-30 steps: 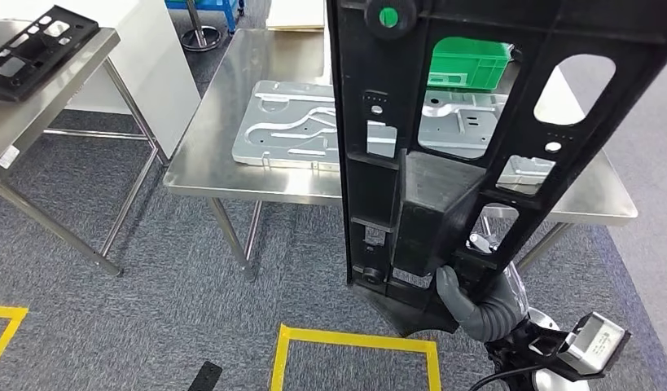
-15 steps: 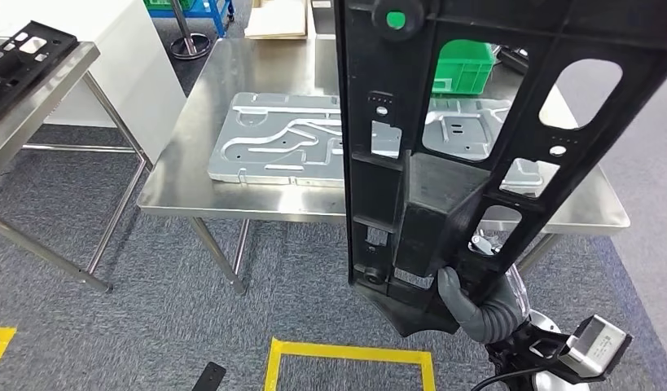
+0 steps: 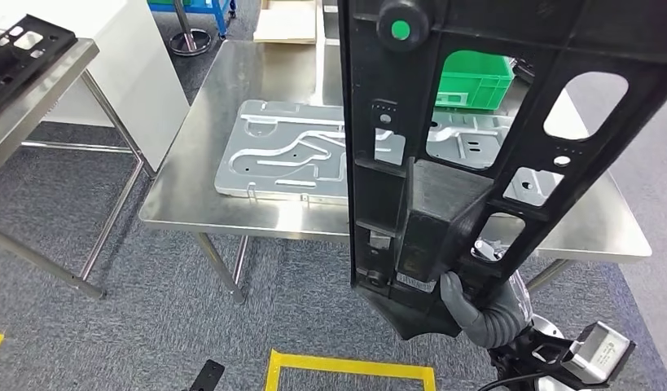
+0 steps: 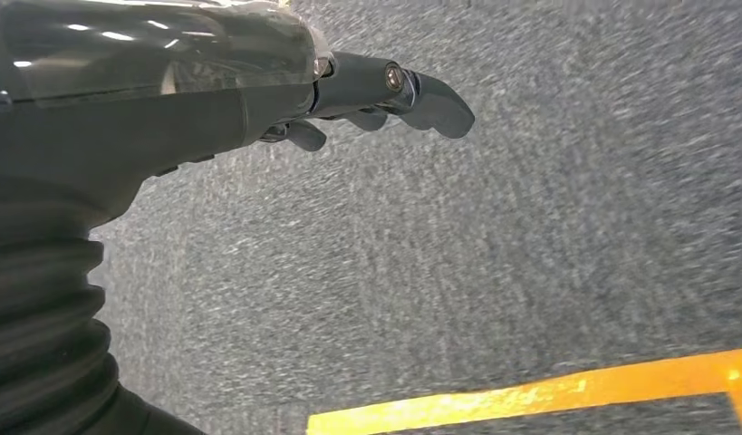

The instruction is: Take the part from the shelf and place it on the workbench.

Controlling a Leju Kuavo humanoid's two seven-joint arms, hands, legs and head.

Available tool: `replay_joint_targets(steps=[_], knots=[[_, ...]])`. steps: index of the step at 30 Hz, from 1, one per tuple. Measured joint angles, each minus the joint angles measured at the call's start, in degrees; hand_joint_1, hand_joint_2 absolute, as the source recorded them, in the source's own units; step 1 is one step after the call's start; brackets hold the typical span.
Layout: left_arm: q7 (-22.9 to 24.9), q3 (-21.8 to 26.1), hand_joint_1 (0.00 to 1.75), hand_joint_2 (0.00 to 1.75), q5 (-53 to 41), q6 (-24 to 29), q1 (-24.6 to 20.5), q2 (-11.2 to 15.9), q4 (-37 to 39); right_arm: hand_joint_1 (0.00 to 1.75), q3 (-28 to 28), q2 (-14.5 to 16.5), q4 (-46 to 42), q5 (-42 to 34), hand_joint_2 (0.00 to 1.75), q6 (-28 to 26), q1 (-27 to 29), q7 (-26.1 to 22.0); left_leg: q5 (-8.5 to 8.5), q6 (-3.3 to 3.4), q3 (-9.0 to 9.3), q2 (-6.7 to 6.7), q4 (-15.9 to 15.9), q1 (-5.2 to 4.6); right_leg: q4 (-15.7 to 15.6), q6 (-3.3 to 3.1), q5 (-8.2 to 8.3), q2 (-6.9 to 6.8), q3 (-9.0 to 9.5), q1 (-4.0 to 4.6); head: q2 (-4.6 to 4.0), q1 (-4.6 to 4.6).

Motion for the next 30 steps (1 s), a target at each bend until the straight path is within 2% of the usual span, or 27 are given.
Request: replay_joint_targets(steps=[2,5,6,8,10,11,12,13,15,16,17,19,20,22,23,25,26,27,28,30], knots=[[-0.1,0.0,0.0,1.75,0.1,0.0,0.0,-0.1,0.0,1.75,-0.1,-0.1,-0.3,0.6,1.75,-0.3,0.3,-0.3,-0.91,-0.65,0.57,-0.05,0.1,-0.14,-4.2,-0.8,2.33,-0.01,1.23,0.31,0.0,0.0],[-0.4,0.0,0.0,1.75,0.2,0.1,0.1,-0.1,0.0,1.75,-0.9,-0.6,-1.1,1.1,1.75,-0.8,0.4,-0.4,-1.46,-1.69,0.89,-0.02,0.9,-0.21,-4.8,-1.89,2.3,0.1,1.86,0.25,0.0,-0.02],[-0.7,0.0,0.0,1.75,0.2,0.1,0.1,-0.1,0.0,1.75,-1.3,-0.8,-1.5,1.2,1.75,-1.0,0.1,-0.5,-1.93,-1.95,0.54,0.02,2.2,-0.18,-4.9,-2.23,2.16,0.09,2.24,0.1,0.0,-0.03],[-1.4,0.0,0.0,1.75,0.3,-0.2,0.0,-0.1,0.0,1.75,-2.2,-1.7,-2.2,1.6,1.75,-1.5,-1.0,-0.2,-4.47,-2.43,-2.26,0.09,7.5,0.08,-5.2,-2.74,1.85,0.03,2.87,-0.1,0.0,-0.02],[-1.8,0.0,0.0,1.75,0.5,-0.6,0.0,-0.1,0.0,1.75,-3.5,-3.2,-2.6,2.0,1.75,-2.0,-2.9,0.8,-7.45,-2.83,-6.78,0.1,14.6,0.4,-5.2,-2.9,1.48,0.06,3.08,-0.13,0.0,-0.03],[-1.9,0.0,0.0,1.75,0.6,-0.8,0.0,-0.1,0.0,1.75,-4.2,-4.2,-2.7,2.1,1.75,-2.2,-4.2,1.5,-7.83,-2.99,-8.53,0.11,16.8,0.58,-5.2,-2.86,1.27,0.11,3.25,-0.14,0.0,-0.03],[-2.1,0.0,0.0,1.75,0.7,-1.1,0.1,-0.1,0.0,1.75,-4.9,-5.2,-2.6,2.1,1.75,-2.5,-5.7,2.4,-7.02,-3.11,-9.4,0.12,17.0,0.72,-5.1,-2.76,1.04,0.17,3.49,-0.16,0.0,-0.03],[-2.2,0.0,0.0,1.75,0.7,-1.3,0.1,-0.1,0.0,1.75,-5.5,-6.5,-2.4,2.2,1.75,-2.8,-7.7,3.4,-4.95,-3.14,-9.22,0.13,15.0,0.82,-5.1,-2.6,0.78,0.23,3.83,-0.21,0.0,-0.03],[-2.5,0.0,0.0,1.75,0.6,-1.9,0.1,-0.1,0.0,1.75,-6.3,-9.5,-1.2,2.9,1.75,-3.6,-13.6,6.1,0.4,-2.95,-7.05,0.29,7.5,0.87,-4.9,-2.19,0.27,0.37,4.54,-0.33,0.0,-0.03],[-2.6,0.0,0.0,1.75,0.6,-2.2,0.0,-0.1,0.0,1.75,-6.5,-11.1,-0.1,3.3,1.75,-3.9,-17.3,7.5,1.74,-2.69,-6.14,0.42,4.3,0.74,-4.8,-1.89,0.1,0.47,4.64,-0.34,0.0,-0.03],[-2.7,0.0,0.0,1.75,0.5,-2.4,-0.1,-0.1,0.0,1.75,-6.8,-12.7,1.2,3.7,1.75,-4.2,-21.0,8.7,2.54,-2.35,-5.67,0.52,2.5,0.59,-4.7,-1.53,-0.03,0.5,4.62,-0.31,0.0,-0.03],[-2.9,-0.1,0.0,1.75,0.4,-2.6,-0.2,0.0,0.0,1.75,-7.1,-15.4,3.9,4.2,1.75,-4.4,-26.9,10.2,2.58,-1.58,-5.64,0.43,1.6,0.33,-4.8,-0.7,-0.13,0.38,4.5,-0.2,0.0,-0.02],[-3.0,-0.1,0.0,1.75,0.3,-2.7,-0.1,0.0,0.0,1.75,-7.1,-16.4,4.8,4.6,1.75,-4.6,-29.0,10.8,3.16,-1.14,-5.56,0.31,1.5,0.43,-4.8,-0.3,-0.28,0.23,4.53,-0.26,0.0,-0.01],[-3.2,-0.1,0.0,1.75,0.1,-2.6,-0.1,0.0,0.0,1.75,-6.9,-18.3,6.7,6.7,1.75,-5.1,-33.4,12.2,3.6,-0.39,-5.37,0.18,0.9,0.55,-3.0,0.27,-1.52,-0.01,3.73,-0.42,0.0,0.01],[-3.4,-0.2,0.0,1.75,-0.1,-2.6,-0.3,0.0,0.0,1.75,-6.4,-19.3,8.3,8.8,1.75,-5.8,-36.2,12.9,3.71,-0.12,-5.31,0.15,0.7,0.53,-0.3,0.45,-2.95,-0.07,2.38,-0.54,0.0,0.01],[-3.8,-0.4,0.0,1.75,-0.4,-2.7,-0.5,0.0,0.0,1.75,-4.2,-21.7,13.4,16.0,1.75,-8.5,-43.2,13.7,3.63,0.2,-5.37,0.1,0.7,0.27,7.5,0.78,-6.17,-0.11,-1.81,-0.59,0.0,0.01],[-4.0,-0.4,0.0,1.75,-0.4,-2.7,-0.5,0.0,0.0,1.75,-2.4,-22.6,16.7,21.1,1.75,-10.7,-46.8,13.7,3.56,0.27,-5.36,0.09,0.8,0.17,10.5,0.91,-6.85,-0.11,-3.61,-0.6,0.0,0.01],[-4.3,-0.5,0.0,1.75,-0.5,-2.7,-0.6,0.0,0.0,1.75,-0.4,-23.4,20.1,26.4,1.75,-13.1,-49.9,13.6,3.47,0.32,-5.31,0.08,0.8,0.1,11.7,0.95,-6.43,-0.12,-4.52,-0.6,0.0,0.0],[-4.6,-0.5,0.0,1.75,-0.5,-2.8,-0.6,0.0,0.0,1.75,1.7,-23.8,23.4,31.5,1.75,-15.6,-52.4,13.4,3.37,0.3,-5.2,0.04,0.9,0.08,10.5,0.89,-4.88,-0.12,-4.24,-0.59,0.0,0.0],[-5.0,-0.6,0.0,1.75,-0.5,-2.9,-0.9,0.0,0.0,1.75,5.9,-24.0,29.9,39.8,1.75,-20.6,-55.8,13.0,3.11,0.11,-4.94,-0.16,1.0,0.08,2.9,0.49,-0.41,-0.1,-1.02,-0.56,0.0,-0.01]])
